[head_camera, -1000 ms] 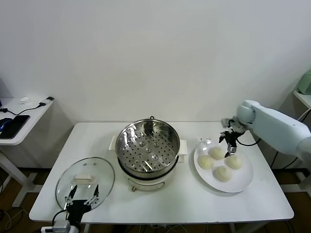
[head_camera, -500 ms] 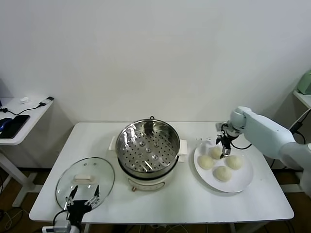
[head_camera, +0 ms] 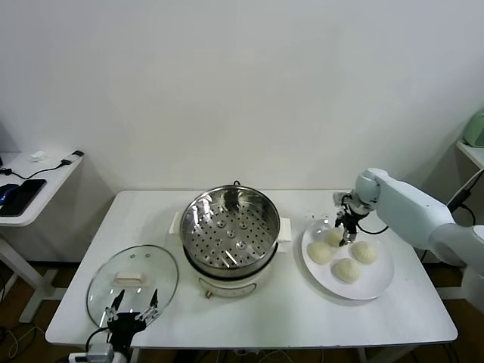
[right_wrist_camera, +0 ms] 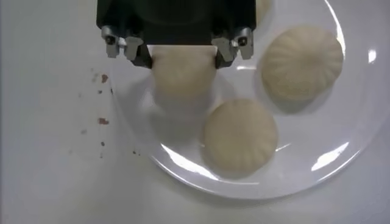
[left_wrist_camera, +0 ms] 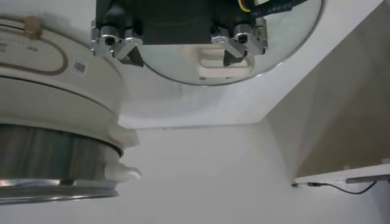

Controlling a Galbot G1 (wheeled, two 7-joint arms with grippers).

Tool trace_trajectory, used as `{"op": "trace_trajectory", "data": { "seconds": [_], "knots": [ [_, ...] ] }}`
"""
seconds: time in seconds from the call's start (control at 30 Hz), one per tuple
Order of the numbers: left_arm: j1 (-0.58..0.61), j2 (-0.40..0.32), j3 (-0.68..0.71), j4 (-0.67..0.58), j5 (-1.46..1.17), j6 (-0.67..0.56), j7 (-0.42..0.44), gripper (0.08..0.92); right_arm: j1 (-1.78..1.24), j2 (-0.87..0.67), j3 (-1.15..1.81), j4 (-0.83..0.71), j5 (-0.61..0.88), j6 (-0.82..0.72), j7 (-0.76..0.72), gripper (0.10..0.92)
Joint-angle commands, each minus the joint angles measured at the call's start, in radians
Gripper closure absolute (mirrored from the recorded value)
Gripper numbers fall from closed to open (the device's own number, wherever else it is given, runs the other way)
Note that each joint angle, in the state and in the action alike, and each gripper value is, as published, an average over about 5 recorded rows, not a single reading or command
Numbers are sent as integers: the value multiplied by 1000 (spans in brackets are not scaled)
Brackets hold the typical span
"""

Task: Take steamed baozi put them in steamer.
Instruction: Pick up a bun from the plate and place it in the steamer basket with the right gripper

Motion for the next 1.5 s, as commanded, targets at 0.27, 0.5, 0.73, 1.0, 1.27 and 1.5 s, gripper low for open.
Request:
{"op": "trace_trajectory", "data": {
  "seconds": [0.27,0.5,0.73,1.0,1.27,1.5],
  "knots": [
    [13,6,8,-29,3,-1,-2,177,564,-13,-369,384,236,81,-33,338],
    [9,5,23,-42,1,6,-1,177,775,179,-435,531,370,274,-28,338],
    [3,0,26,-42,2,13,-3,177,747,373,-457,561,276,572,-36,338],
    [7,-1,25,-41,2,13,-4,177,535,402,-410,445,0,742,-36,338],
    [7,-2,29,-41,3,12,-6,177,320,399,-282,247,-275,781,50,338],
    [7,-1,29,-35,2,10,-8,177,227,437,-208,122,-310,785,125,338]
  ]
}}
